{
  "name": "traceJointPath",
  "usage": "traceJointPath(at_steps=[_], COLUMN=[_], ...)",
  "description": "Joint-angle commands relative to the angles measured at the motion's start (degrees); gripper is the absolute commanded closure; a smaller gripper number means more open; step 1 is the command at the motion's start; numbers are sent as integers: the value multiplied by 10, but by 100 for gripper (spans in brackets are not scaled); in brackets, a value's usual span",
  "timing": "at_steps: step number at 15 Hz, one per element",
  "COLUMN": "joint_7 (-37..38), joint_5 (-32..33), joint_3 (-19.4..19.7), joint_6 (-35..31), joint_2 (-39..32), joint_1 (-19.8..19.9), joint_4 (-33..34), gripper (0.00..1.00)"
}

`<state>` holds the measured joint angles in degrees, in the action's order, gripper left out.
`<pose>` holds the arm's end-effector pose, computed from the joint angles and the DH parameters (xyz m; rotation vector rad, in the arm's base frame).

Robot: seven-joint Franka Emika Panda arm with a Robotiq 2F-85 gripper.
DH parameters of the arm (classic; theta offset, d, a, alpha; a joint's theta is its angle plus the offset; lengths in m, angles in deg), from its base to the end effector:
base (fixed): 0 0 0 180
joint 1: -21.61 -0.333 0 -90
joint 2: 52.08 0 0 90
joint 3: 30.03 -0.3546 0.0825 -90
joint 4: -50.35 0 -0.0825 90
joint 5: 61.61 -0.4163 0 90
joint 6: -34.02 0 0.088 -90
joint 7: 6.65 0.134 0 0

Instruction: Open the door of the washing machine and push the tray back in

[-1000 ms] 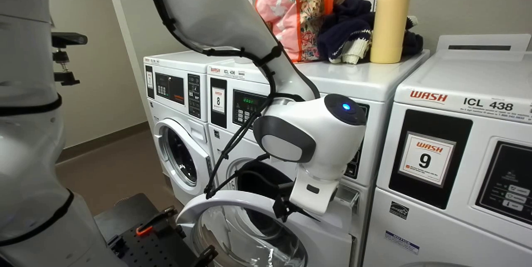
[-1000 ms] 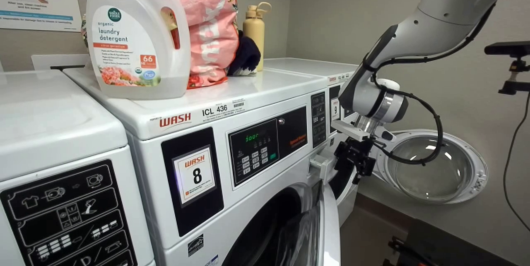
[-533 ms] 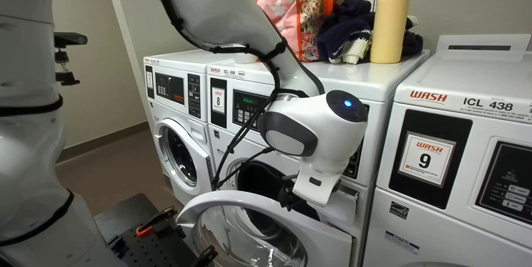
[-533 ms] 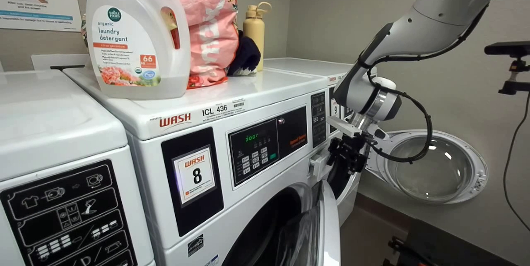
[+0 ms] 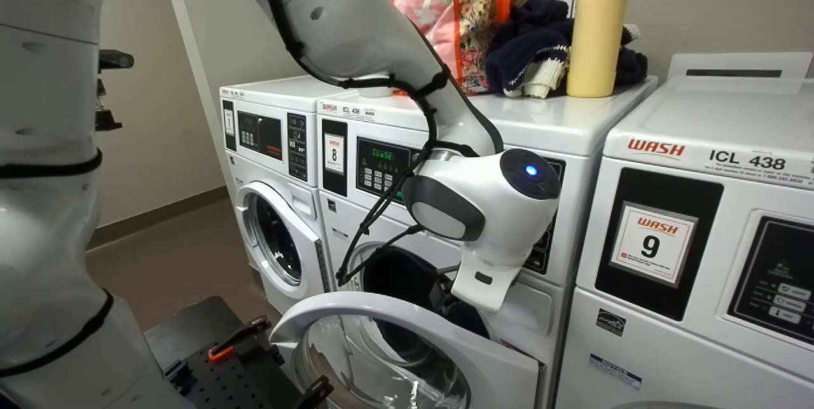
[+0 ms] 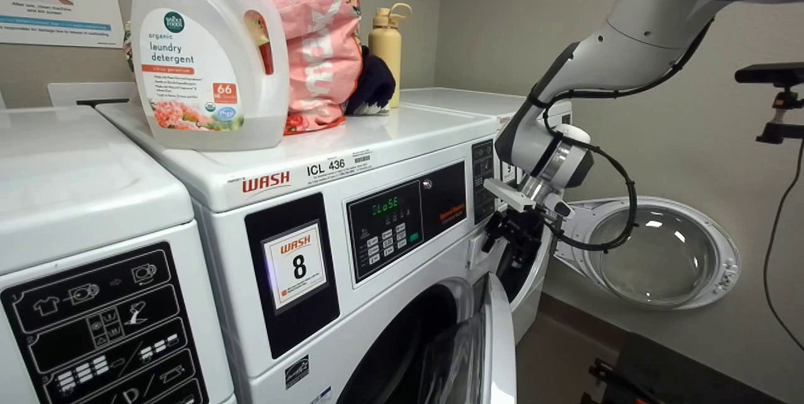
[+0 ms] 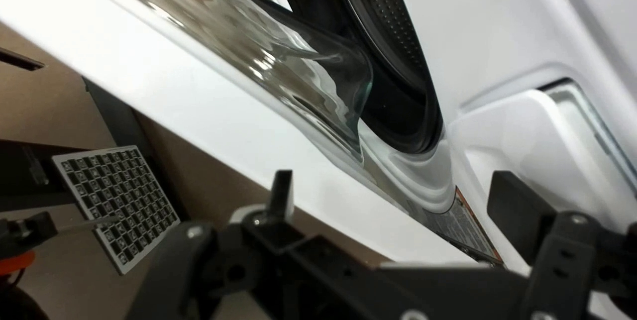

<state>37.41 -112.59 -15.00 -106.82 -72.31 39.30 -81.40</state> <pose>0.4544 -0.2845 0.1683 -1.3901 2.3678 0.2454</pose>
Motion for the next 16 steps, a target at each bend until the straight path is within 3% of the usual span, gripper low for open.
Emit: traceJointPath(at_steps=[1, 9, 16], joint_7=[-14, 40, 43], joint_5=[-22, 83, 261], joint_3=[3, 55, 95], joint_6=[4, 23, 3], joint_2=[-6, 29, 199], joint_1=[-2, -8, -15], joint_4=[11, -42, -191], gripper=[0, 0, 0])
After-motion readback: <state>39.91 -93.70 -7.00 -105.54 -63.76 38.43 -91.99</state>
